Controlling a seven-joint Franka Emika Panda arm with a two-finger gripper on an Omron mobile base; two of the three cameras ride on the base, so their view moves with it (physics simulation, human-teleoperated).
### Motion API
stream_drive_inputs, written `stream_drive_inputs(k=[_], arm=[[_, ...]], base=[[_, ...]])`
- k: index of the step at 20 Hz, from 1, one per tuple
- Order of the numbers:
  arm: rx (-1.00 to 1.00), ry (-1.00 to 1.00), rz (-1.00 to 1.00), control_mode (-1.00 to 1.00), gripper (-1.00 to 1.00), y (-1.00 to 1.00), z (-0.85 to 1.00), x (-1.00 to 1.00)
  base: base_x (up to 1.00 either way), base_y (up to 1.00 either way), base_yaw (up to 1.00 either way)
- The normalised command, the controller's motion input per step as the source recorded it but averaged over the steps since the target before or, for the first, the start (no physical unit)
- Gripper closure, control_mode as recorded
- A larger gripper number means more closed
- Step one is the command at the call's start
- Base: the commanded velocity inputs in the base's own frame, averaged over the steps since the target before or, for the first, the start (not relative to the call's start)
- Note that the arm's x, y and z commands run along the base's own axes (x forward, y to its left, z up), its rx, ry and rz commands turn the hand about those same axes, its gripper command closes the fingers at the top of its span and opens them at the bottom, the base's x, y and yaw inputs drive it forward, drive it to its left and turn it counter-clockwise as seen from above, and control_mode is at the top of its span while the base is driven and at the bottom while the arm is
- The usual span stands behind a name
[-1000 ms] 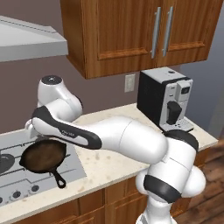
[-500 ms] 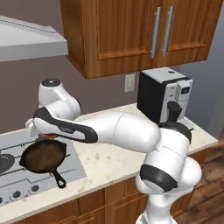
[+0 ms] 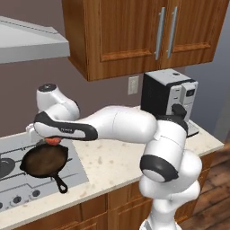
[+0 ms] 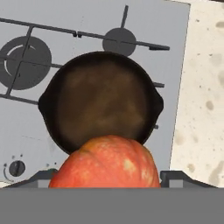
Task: Place both pans onto different burners. Then place the squash and the fish on different pans.
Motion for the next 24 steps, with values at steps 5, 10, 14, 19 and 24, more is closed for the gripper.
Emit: stream_drive_inputs(k=[5,10,14,19,24], arm=[[-0.04,0.08,-0.1,-1.0,1.0,0.05,-0.21,0.24],[0.0,0.09,-0.07,-1.0,1.0,0.23,-0.31,0.25],[-0.02,0.06,-0.03,-1.0,1.0,0.29,-0.32,0.14],[-0.06,0.03,-0.04,-1.0,1.0,0.25,-0.23,0.12],[-0.08,0.01,-0.06,-1.0,1.0,0.32,-0.15,0.18]], base=[[0.0,0.0,0.0],[0.0,0.0,0.0],[0.0,0.0,0.0],[0.0,0.0,0.0],[0.0,0.0,0.0]])
